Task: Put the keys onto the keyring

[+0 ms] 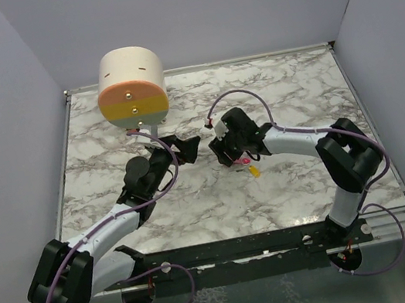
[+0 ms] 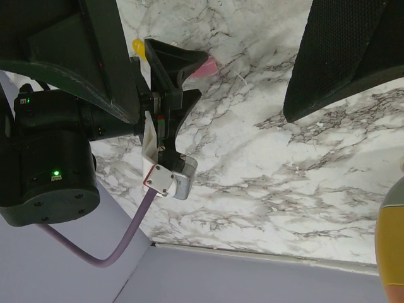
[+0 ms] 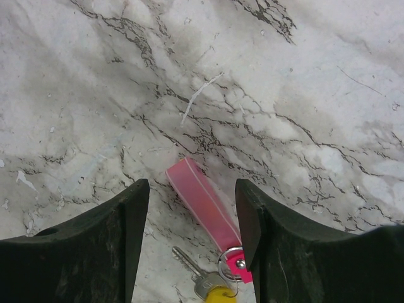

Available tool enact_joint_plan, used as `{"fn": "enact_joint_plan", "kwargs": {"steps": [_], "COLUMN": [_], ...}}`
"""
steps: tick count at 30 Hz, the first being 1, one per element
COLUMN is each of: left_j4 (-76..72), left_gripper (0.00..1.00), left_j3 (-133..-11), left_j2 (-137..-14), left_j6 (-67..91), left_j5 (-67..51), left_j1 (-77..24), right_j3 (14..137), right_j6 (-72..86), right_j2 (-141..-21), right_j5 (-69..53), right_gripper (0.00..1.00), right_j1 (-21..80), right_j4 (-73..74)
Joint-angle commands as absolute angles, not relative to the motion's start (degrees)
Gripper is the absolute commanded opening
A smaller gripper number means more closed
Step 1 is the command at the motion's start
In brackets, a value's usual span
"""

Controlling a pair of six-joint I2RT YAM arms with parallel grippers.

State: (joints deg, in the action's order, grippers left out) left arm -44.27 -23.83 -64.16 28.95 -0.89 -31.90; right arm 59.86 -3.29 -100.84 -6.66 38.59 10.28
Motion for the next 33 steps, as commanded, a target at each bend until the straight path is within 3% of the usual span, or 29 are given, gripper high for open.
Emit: {"fn": "enact_joint_plan", "kwargs": {"steps": [1,15,26,33], "left_j4": [-43.99,-43.98,-43.98,-43.98], "left_gripper": [0.99,0.99,0.99,0.99], "left_j3": [-23.11,-22.94,-22.94,-22.95], "left_j2": [-62.93,-63.17,-63.32,-63.22], "left_j6": [28.67,28.89,29.0,29.53], "left_j5": [-0.49,-0.73,-0.79,-1.43], "left_j1": [-31.38,-31.11,-30.98,-30.94], "right_j3": [60.78,61.5,60.88,57.04], "right_j6": [-4.11,-4.06,-2.5,0.93], "right_j2": [-101.86,-104.21,-101.93,-91.75], "right_j5": [-5.43,-3.91,-1.54,2.17], "right_gripper": [0.58,0.55,0.22,0.15], "right_j1": [39.19,39.46,39.51,39.49], "right_j4": [10.89,11.58,10.38,3.58]}}
